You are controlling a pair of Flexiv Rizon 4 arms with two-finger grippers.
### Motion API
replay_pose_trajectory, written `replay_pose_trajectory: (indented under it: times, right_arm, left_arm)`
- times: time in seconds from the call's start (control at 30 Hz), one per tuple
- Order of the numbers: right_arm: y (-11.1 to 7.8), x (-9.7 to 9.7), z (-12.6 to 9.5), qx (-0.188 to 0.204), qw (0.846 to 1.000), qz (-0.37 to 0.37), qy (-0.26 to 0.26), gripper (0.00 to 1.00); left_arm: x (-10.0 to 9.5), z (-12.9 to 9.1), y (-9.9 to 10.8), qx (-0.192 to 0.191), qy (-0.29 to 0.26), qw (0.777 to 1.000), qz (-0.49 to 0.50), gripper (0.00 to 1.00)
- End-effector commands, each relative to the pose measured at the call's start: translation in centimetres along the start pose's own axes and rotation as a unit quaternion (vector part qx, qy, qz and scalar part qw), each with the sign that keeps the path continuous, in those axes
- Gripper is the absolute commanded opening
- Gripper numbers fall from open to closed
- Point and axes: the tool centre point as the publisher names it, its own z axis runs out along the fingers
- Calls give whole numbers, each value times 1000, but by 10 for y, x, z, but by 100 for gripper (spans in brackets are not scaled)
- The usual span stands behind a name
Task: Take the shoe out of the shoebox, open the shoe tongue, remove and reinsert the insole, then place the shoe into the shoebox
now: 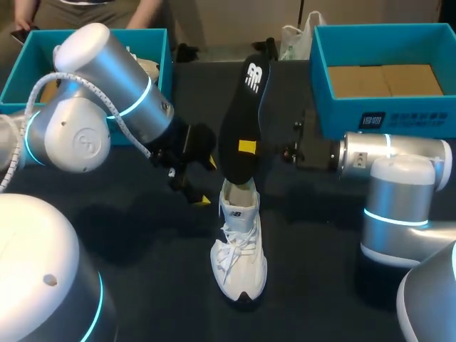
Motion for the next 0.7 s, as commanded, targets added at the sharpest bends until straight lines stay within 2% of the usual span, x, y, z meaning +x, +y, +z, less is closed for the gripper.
replay_pose_trajectory:
  times: [0.03,0.5,0.7]
  right_arm:
    - [-4,-3,0,-7,1000,1,0,0]
    - [-4,-2,-3,-10,1000,0,4,0]
    - [-8,-13,0,-25,1000,-1,1,0]
  left_arm:
    - [2,4,3,2,-7,1000,0,100]
    - [3,3,4,10,1,1000,10,100]
    - [3,3,4,10,1,1000,10,100]
